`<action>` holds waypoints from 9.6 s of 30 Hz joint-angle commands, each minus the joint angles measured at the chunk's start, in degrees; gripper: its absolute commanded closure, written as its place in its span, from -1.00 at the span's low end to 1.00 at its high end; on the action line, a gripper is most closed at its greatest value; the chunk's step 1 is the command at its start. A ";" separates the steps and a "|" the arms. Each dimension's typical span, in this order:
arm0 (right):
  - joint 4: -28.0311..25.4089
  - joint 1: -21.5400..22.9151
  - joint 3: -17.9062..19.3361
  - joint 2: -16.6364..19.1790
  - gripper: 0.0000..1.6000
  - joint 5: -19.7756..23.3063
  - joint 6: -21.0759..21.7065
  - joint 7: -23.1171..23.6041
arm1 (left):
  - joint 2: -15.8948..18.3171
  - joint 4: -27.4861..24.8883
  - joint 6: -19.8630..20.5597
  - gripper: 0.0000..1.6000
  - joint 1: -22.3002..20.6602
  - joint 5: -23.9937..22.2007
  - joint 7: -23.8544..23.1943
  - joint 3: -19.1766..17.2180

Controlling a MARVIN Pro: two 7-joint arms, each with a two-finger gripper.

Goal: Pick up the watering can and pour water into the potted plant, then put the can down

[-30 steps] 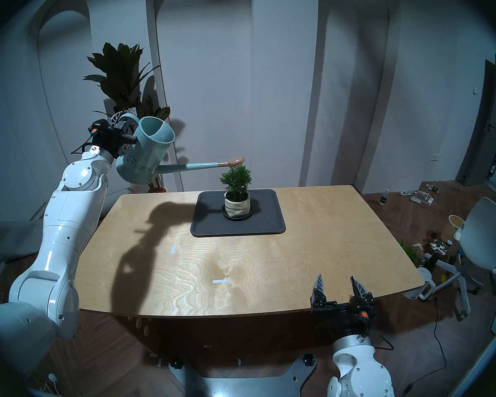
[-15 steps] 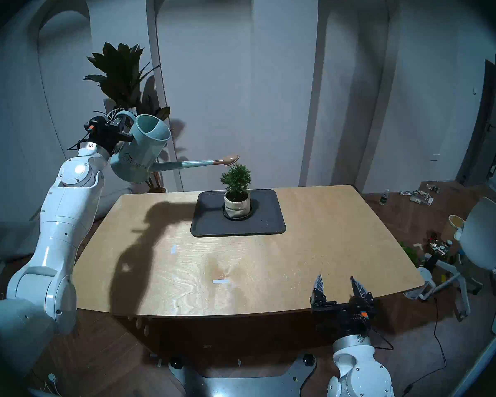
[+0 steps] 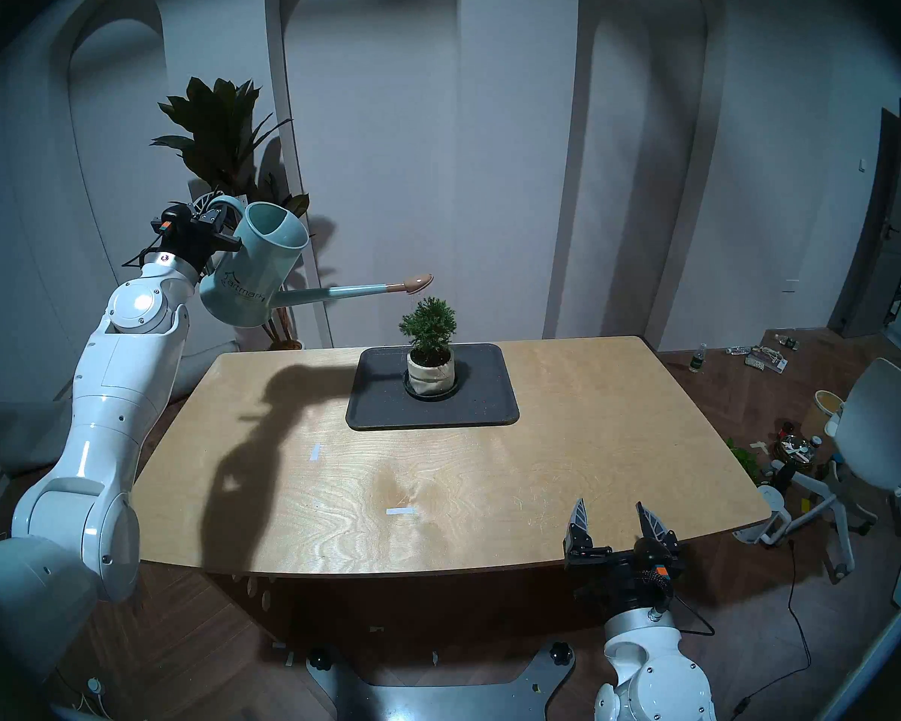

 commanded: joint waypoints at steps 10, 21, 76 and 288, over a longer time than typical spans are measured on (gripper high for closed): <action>-1.19 -0.05 0.15 -0.05 -1.00 -0.07 -0.35 -0.03 | -1.38 -2.38 -1.12 1.00 -7.30 0.21 0.60 0.25; -1.21 -0.05 0.18 -0.09 -1.00 -0.07 -0.35 0.02 | -2.10 -2.22 -1.39 1.00 -8.38 0.55 0.13 0.67; -1.27 -0.08 0.30 -0.29 -1.00 -0.11 -0.35 0.22 | 0.08 2.69 -6.48 1.00 -13.50 3.39 -9.58 1.30; -1.65 -0.29 0.26 -0.84 -1.00 -1.17 -0.16 -0.33 | -1.31 -2.68 8.96 -1.00 30.65 -13.63 -45.00 -27.20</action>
